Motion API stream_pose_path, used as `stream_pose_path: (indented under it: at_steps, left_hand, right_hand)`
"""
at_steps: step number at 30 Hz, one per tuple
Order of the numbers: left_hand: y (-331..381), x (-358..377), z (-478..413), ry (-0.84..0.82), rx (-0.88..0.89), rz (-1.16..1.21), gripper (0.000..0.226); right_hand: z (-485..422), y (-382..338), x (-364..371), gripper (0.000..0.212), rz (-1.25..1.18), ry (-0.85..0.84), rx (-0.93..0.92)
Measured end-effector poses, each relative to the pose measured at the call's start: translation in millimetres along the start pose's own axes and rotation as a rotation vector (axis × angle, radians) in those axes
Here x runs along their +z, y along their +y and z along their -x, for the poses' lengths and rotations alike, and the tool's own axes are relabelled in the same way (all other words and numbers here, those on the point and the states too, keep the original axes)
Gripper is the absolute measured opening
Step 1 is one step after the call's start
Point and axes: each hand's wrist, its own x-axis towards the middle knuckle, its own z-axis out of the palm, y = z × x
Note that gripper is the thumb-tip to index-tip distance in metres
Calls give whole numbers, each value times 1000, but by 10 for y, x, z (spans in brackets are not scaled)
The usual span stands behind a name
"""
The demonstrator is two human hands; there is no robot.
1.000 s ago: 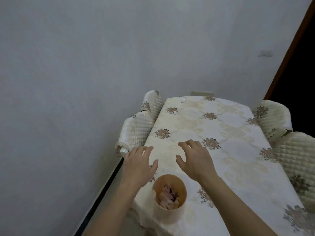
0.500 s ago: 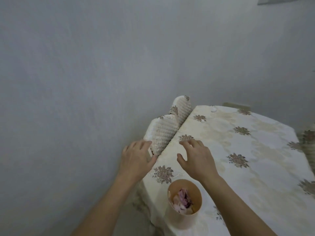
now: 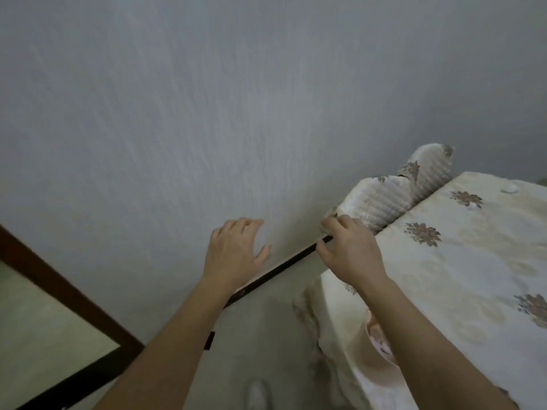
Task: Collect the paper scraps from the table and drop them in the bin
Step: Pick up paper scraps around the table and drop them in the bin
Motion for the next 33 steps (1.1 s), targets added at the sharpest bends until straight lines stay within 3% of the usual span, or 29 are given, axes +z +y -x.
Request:
stream_pose_path:
  at_steps: [7, 13, 23, 33]
  left_hand:
    - [-438, 283, -174, 3, -37, 1, 54]
    - [-889, 722, -878, -29, -25, 50, 56]
    - [-1721, 1420, -2562, -94, 115, 152, 55]
    - [-1692, 2115, -3674, -181, 333, 240, 53]
  right_hand:
    - [-385, -283, 397, 41, -10, -26, -38]
    - [-1107, -357, 853, 42, -34, -47, -10]
    - [-2596, -206, 1546, 44, 45, -50, 166]
    - [-3236, 195, 1857, 41, 101, -40, 391]
